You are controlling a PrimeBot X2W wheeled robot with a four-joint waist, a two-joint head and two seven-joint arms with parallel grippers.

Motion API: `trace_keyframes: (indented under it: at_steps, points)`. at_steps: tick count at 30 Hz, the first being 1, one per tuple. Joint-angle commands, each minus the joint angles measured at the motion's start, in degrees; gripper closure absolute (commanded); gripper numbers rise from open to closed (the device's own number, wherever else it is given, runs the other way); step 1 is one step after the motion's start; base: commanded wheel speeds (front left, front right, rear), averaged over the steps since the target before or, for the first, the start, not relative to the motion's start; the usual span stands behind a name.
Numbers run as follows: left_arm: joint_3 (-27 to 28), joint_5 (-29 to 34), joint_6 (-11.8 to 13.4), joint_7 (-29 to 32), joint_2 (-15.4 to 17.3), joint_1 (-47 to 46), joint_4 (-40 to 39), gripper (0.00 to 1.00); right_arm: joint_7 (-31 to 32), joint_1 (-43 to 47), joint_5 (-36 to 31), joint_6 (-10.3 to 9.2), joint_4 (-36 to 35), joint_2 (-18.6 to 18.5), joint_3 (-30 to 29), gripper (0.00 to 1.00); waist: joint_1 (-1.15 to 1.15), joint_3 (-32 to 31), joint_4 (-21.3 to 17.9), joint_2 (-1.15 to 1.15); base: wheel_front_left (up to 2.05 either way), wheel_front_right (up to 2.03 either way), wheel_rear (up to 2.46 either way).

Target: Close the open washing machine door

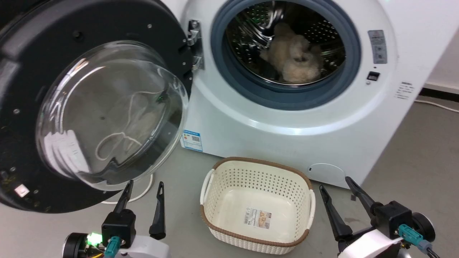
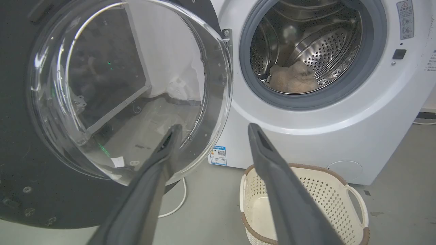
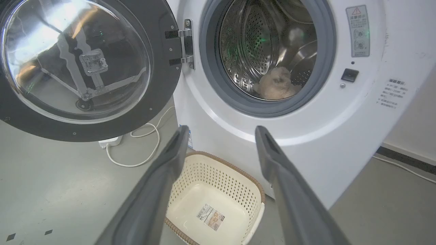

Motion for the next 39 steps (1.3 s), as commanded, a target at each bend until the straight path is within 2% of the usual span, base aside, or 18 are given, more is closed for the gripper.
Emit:
trace_keyframes:
  at_steps: [1,31,39]
  points:
    - [-0.4,0.3,0.5,-0.5,0.3,0.6,-0.4,0.0,-0.5,-0.9,0.5,0.02,0.2,-0.5,0.5,0.0,0.0,0.0,0.4,0.0,-0.2,-0.2,-0.2]
    - [-4.8,0.0,4.2,-4.2,2.8,1.2,-1.6,0.0,-4.2,-0.4,3.1,0.04,1.5,-1.7,3.9,0.0,0.0,-0.2,7.7,0.0,-0.02,-0.02,-0.02]
    - [-5.6,-0.4,6.2,-5.4,2.9,2.1,-2.3,0.0,-5.4,-0.4,3.8,0.04,2.3,-2.3,5.3,0.0,0.0,0.0,10.3,0.0,0.0,0.0,0.0]
